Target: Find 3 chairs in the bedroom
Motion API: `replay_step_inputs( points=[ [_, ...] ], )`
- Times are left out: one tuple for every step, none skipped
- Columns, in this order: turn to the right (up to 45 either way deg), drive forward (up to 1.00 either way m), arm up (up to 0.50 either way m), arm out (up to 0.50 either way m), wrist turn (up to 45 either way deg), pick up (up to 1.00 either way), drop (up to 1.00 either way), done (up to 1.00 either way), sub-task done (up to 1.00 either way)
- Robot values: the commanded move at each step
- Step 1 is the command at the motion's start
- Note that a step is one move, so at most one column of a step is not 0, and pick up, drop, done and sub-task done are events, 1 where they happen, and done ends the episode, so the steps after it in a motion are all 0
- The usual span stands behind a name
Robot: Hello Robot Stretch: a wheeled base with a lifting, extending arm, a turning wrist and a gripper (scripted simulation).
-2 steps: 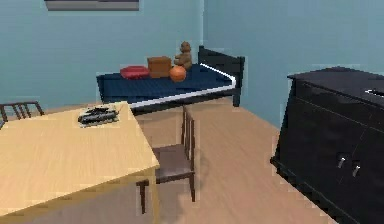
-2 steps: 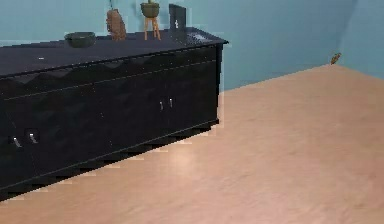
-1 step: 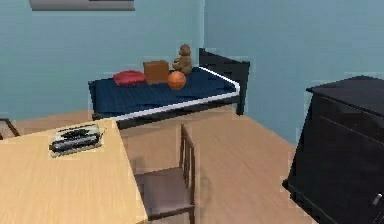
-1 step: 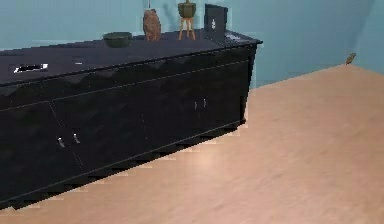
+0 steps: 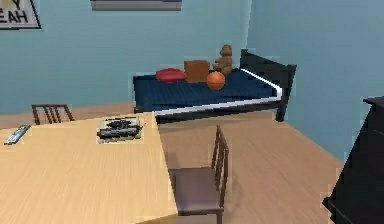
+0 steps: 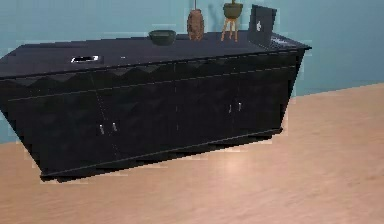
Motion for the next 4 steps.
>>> replay_step_inputs(
  points=[
    [0.0, 0.0, 0.0, 0.0, 0.0, 0.0, 0.0, 0.0, 1.0],
    [-45.0, 0.0, 0.0, 0.0, 0.0, 0.0, 0.0, 0.0, 0.0],
    [-45.0, 0.0, 0.0, 0.0, 0.0, 0.0, 0.0, 0.0, 0.0],
    [-45.0, 0.0, 0.0, 0.0, 0.0, 0.0, 0.0, 0.0, 0.0]
  ],
)
